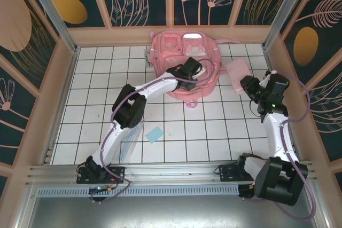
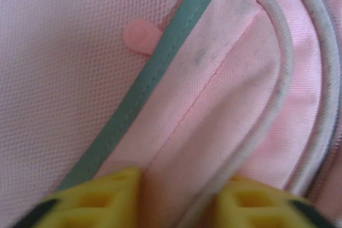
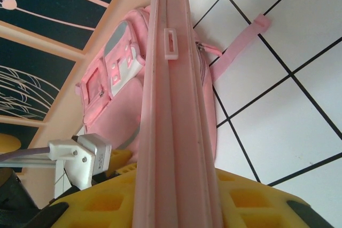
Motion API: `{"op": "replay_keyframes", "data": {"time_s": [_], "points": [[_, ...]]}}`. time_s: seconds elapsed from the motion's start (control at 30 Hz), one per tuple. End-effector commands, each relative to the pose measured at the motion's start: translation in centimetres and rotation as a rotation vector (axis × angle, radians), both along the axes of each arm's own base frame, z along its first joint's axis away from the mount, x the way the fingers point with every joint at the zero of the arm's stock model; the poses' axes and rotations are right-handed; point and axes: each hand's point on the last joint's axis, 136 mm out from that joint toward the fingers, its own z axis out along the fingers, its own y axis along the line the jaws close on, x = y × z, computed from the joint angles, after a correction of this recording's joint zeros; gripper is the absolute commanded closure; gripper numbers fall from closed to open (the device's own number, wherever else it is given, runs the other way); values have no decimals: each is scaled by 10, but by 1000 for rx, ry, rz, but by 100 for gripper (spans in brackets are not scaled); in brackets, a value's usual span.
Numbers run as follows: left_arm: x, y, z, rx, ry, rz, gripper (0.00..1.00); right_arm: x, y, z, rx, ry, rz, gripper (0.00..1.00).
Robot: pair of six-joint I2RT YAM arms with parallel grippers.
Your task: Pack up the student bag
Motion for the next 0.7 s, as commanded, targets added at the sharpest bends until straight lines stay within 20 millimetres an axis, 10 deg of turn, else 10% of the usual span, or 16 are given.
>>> {"op": "replay_keyframes", "data": {"time_s": [0.0,0.3,0.67], "points": [[6,6,0,-15,22,17,100,-3,-4,9,-37,-44,6,70],[-6,-24,147,-391,-20,-17,100,-6,-8,14,-4,-67,25,69],[-2,-30,238,-774,128,-7,100,-6,29,1,194,-98,213,69]]}}
